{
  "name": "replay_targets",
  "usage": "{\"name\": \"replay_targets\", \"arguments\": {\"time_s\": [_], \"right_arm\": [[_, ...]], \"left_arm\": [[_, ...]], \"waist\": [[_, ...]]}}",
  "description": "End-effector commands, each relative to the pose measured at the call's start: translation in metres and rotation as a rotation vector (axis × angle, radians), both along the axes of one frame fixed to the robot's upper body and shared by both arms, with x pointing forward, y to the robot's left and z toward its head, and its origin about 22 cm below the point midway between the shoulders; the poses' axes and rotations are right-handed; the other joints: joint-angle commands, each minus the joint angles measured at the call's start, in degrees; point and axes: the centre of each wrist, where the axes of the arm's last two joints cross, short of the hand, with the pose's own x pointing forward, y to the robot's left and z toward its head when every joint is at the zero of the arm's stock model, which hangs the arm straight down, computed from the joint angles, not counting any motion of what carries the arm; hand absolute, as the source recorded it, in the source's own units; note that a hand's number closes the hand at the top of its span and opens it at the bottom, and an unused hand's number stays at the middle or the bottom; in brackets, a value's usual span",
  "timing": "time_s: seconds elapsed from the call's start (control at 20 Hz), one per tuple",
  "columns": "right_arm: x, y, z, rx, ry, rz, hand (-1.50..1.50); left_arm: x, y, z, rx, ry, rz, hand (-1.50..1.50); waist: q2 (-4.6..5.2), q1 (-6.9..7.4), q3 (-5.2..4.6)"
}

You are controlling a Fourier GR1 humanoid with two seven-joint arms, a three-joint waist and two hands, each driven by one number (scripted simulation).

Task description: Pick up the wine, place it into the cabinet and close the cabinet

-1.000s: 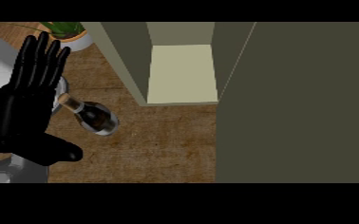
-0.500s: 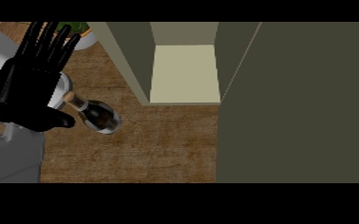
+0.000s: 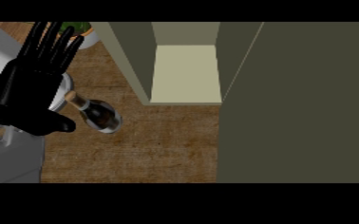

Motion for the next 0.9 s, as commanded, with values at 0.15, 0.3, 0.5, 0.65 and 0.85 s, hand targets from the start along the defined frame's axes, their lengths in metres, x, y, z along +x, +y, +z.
{"name": "replay_targets", "arguments": {"time_s": [0.15, 0.3, 0.5, 0.65, 0.85], "right_arm": [[0.004, -0.007, 0.018, -0.016, 0.015, 0.023, -1.5], [-0.009, 0.006, 0.012, -0.021, 0.015, 0.016, -1.5], [0.006, -0.004, 0.011, -0.011, 0.016, 0.013, -1.5], [0.003, 0.004, 0.014, -0.016, 0.027, 0.018, -1.5], [-0.017, -0.004, 0.017, -0.009, 0.012, 0.019, -1.5]], "left_arm": [[-0.005, -0.008, -0.002, 0.01, 0.013, 0.01, -1.5], [-0.021, -0.013, 0.022, 0.011, 0.008, 0.026, -1.5], [-0.022, 0.005, 0.006, 0.032, 0.029, 0.043, -1.5], [-0.018, 0.01, -0.023, 0.022, 0.038, 0.058, -1.5], [-0.026, 0.015, -0.026, 0.04, 0.064, 0.09, -1.5]], "waist": [[0.02, 0.1, 0.0], [-0.06, 0.13, 0.01], [0.0, 0.15, 0.0], [0.03, 0.12, -0.02], [-0.03, 0.0, 0.0]]}}
